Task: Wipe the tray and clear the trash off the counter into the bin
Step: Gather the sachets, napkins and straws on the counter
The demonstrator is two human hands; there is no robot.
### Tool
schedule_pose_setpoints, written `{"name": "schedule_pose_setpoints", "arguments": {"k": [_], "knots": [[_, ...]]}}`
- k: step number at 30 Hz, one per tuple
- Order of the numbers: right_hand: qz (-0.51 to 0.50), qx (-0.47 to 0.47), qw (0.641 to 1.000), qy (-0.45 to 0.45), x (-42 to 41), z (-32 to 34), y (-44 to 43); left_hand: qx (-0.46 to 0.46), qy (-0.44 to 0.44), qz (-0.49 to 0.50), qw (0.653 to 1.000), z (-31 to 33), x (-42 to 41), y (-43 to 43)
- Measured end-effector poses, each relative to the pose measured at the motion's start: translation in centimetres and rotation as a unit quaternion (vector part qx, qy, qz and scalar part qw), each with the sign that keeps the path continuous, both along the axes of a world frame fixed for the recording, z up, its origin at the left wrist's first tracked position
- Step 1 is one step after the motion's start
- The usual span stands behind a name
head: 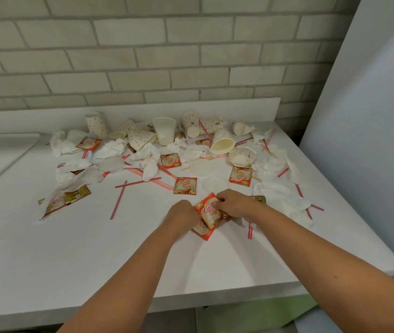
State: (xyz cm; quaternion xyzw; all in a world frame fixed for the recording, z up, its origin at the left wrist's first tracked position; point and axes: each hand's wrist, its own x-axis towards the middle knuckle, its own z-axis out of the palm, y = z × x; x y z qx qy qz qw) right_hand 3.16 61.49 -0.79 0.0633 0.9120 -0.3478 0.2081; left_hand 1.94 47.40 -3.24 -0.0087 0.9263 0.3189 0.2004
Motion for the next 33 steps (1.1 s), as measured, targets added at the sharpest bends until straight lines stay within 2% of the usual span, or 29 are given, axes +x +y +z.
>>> {"name": "schedule_pose_setpoints", "arguments": {"k": [4,6,8,14,17,19,21,23,28,31,33], "knots": [[0.019,-0.03,0.999,0.0,0.5,0.2,0.6,0.15,-0.008,0.073,0.986,0.7,-0.5,-0.1],[0.007,-0.044,0.999,0.011,0.4,0.0,0.5,0.269,-0.059,0.114,0.955,1.2,-0.3,0.3],[-0.007,-0.034,0.998,0.043,0.3,-0.4,0.6,0.345,-0.106,0.145,0.921,1.4,0.0,1.0],[-0.005,-0.03,0.992,0.119,0.2,0.2,3.4,0.326,-0.036,0.137,0.935,0.7,0.2,2.4],[0.052,0.094,0.982,0.157,-0.1,2.5,6.2,0.337,-0.025,0.152,0.929,0.9,0.0,2.6],[0.098,0.191,0.969,0.118,-0.2,2.9,7.4,0.336,-0.022,0.157,0.928,0.9,-0.2,2.8],[0.128,0.237,0.962,0.052,-0.1,2.4,7.9,0.338,-0.019,0.157,0.928,1.0,-0.1,3.2],[0.149,0.241,0.959,0.023,0.1,1.7,8.0,0.342,-0.019,0.155,0.927,0.9,0.0,3.6],[0.159,0.25,0.955,0.026,-0.2,1.3,7.6,0.343,-0.014,0.154,0.926,0.8,0.0,4.2],[0.149,0.224,0.961,0.063,-0.5,1.6,8.1,0.344,-0.008,0.158,0.926,0.7,-0.2,4.2],[0.127,0.194,0.971,0.054,-0.7,2.8,9.1,0.348,-0.005,0.159,0.924,0.7,-0.2,4.2]]}}
